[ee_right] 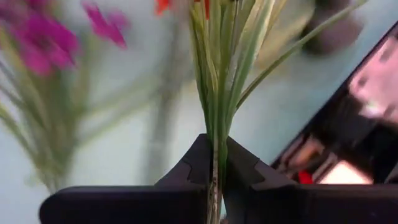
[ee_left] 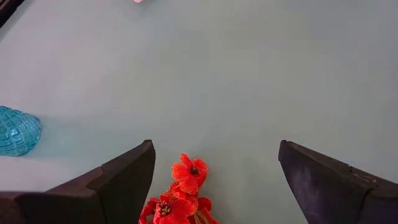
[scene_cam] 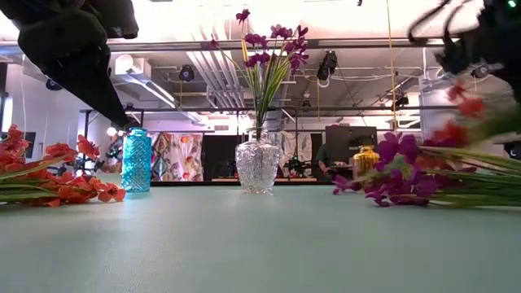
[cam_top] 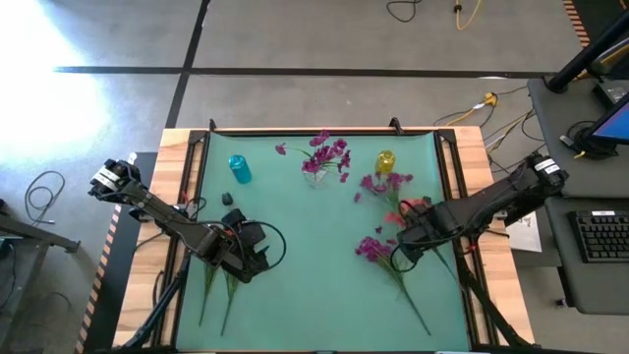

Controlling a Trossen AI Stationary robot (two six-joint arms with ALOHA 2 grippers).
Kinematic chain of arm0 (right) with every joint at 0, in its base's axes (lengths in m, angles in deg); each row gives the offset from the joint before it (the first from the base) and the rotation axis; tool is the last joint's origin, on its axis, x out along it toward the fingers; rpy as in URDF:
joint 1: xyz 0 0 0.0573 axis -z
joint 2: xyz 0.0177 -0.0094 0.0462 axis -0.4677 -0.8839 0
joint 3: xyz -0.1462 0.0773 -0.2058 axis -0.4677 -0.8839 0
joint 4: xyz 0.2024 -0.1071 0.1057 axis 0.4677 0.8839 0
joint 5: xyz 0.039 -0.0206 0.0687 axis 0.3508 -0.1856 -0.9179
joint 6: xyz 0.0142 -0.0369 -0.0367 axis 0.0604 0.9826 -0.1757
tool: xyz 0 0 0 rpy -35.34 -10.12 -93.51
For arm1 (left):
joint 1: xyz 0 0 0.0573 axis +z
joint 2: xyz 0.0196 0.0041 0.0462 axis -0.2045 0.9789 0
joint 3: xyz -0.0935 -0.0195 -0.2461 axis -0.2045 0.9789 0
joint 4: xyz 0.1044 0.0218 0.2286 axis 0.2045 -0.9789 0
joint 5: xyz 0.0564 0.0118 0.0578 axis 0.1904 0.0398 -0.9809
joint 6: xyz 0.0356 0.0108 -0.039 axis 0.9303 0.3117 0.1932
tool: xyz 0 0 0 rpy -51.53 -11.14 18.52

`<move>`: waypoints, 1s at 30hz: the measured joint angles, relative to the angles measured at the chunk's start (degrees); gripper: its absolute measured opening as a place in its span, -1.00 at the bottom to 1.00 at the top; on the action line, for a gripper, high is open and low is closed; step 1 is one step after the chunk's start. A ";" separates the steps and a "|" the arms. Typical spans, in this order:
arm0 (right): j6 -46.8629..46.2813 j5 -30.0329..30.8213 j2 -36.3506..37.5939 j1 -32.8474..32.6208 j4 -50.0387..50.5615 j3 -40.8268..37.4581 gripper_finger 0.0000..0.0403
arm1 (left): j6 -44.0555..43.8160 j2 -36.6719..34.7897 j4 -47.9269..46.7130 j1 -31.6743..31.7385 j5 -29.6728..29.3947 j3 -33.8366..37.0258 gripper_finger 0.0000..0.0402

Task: Sort flowers into vase by color
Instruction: Put the right orange flowers into the yellow flower vase

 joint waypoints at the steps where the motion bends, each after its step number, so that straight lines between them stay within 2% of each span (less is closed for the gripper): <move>1: 0.53 2.58 -0.09 -0.04 0.42 1.44 -0.93 | 0.00 0.00 0.00 0.00 -0.02 0.00 0.63; 4: 6.31 9.59 -0.92 -0.89 0.67 5.88 -0.93 | 0.00 0.00 0.00 -0.02 -0.33 0.00 0.63; 8: 15.48 15.10 -3.24 -2.23 0.82 10.74 -0.93 | 0.00 0.00 -0.01 -0.02 -0.39 0.00 0.63; 14: 29.43 13.86 -7.89 -2.29 1.90 14.81 -0.94 | 0.00 0.00 -0.03 -0.04 -0.41 0.00 0.63; 20: 33.25 13.19 -13.14 -2.27 11.07 17.32 -0.94 | 0.24 0.00 0.94 -0.04 -0.43 0.00 0.63; 22: 33.10 13.31 -14.56 -2.27 13.63 17.85 -0.94 | 2.27 0.00 3.35 -0.04 -0.41 0.00 0.63; 27: 33.14 16.82 -16.30 -2.67 13.44 18.09 -0.94 | 10.64 0.00 11.75 -0.06 -0.46 0.00 0.63; 30: 34.68 16.85 -17.60 -2.92 13.22 18.10 -0.94 | 16.82 0.10 17.57 -0.06 -0.50 0.00 0.63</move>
